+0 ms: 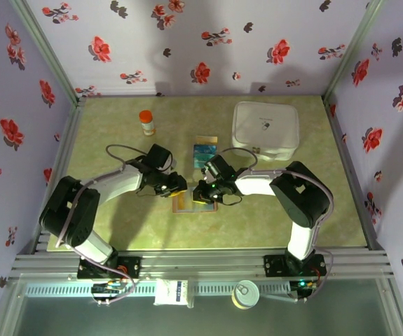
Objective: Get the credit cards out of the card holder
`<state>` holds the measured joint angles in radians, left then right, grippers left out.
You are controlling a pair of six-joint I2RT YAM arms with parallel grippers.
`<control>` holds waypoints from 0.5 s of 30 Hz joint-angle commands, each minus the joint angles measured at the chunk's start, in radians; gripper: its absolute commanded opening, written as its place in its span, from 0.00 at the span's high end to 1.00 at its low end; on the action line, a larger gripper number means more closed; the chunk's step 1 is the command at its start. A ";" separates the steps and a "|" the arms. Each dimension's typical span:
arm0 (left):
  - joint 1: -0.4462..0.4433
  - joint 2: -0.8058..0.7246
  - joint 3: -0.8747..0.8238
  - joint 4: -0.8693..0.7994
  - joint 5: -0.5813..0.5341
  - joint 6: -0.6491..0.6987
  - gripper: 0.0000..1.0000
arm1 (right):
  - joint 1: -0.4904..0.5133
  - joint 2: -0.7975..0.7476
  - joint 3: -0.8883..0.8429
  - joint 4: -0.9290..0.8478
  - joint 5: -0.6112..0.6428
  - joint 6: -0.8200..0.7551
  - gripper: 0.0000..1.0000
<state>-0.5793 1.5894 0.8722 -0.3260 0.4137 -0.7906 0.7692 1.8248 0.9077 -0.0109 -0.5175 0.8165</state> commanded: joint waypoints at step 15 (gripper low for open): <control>-0.025 0.056 -0.045 0.114 0.050 -0.063 0.81 | -0.004 -0.032 -0.028 0.006 0.020 0.021 0.85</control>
<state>-0.5980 1.6493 0.8345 -0.2348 0.4438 -0.8375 0.7673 1.8175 0.8997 0.0002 -0.5167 0.8238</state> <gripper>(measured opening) 0.204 0.150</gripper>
